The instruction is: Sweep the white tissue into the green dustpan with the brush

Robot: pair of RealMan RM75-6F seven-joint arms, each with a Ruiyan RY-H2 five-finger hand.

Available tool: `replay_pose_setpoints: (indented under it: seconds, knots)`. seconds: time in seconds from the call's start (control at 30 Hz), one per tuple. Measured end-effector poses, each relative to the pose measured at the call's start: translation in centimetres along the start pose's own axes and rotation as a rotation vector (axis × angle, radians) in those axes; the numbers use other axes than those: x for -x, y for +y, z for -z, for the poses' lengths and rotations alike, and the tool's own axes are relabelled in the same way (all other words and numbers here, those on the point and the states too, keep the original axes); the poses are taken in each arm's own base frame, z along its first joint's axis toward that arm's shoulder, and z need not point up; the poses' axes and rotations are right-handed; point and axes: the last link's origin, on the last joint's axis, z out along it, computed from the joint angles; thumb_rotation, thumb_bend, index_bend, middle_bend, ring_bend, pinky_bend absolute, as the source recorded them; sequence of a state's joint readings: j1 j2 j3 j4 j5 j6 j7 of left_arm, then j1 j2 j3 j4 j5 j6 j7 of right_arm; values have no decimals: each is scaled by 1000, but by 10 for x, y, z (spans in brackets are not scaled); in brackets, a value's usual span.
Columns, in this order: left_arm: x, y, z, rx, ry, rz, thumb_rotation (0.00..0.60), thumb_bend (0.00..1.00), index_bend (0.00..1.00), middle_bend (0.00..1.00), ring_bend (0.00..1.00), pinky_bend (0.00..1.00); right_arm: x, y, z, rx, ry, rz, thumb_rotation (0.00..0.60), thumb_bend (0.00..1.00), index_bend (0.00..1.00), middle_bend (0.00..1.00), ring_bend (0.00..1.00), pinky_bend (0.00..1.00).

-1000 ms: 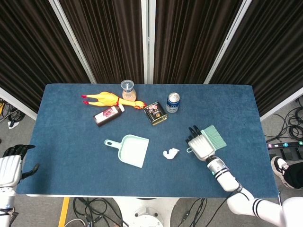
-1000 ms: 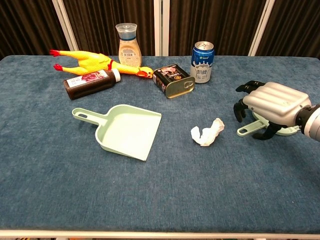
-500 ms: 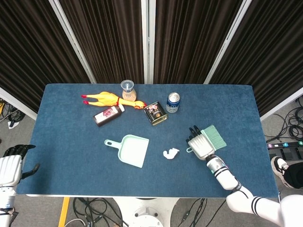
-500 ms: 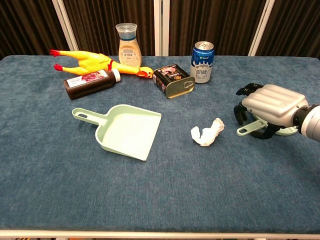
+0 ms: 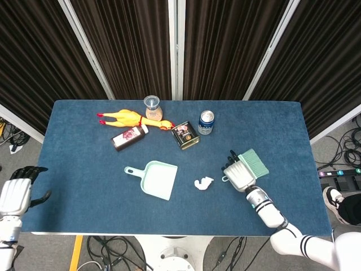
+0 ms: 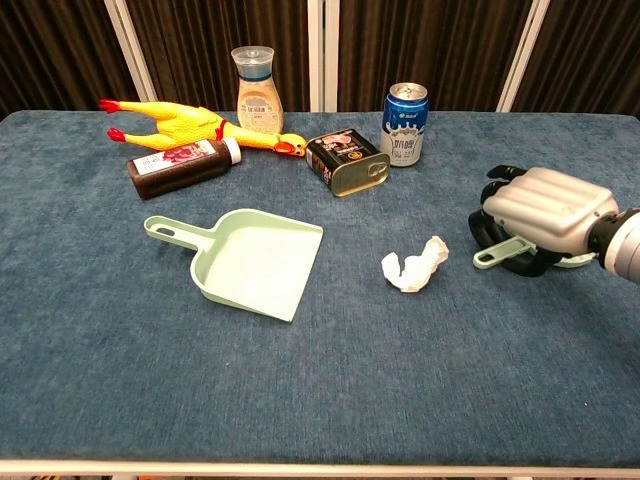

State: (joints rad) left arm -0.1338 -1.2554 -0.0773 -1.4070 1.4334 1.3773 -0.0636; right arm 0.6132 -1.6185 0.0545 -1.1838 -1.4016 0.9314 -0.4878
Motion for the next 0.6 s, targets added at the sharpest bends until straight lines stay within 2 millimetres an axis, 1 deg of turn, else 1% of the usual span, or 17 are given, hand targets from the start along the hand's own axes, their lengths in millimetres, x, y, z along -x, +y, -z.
replay_pose_setpoints:
  seconds: [0.17, 0.27, 0.47, 0.6]
  knots:
    - [4, 10, -27, 82, -69, -12, 600, 227, 294, 281, 194, 206, -15, 10, 5, 3, 43, -35, 600, 432, 697, 545, 245, 70]
    - [8, 18, -49, 138, -120, -38, 600, 228, 296, 281, 194, 206, -27, 16, 9, 6, 70, -63, 600, 466, 730, 557, 257, 78]
    - [26, 37, -90, 216, -219, -96, 600, 245, 300, 282, 194, 206, -55, 30, 19, 17, 123, -140, 600, 470, 738, 561, 261, 80]
    - [40, 59, -113, 274, -263, -125, 600, 255, 309, 287, 195, 206, -77, 44, 27, 43, 167, -177, 600, 470, 738, 561, 261, 80]
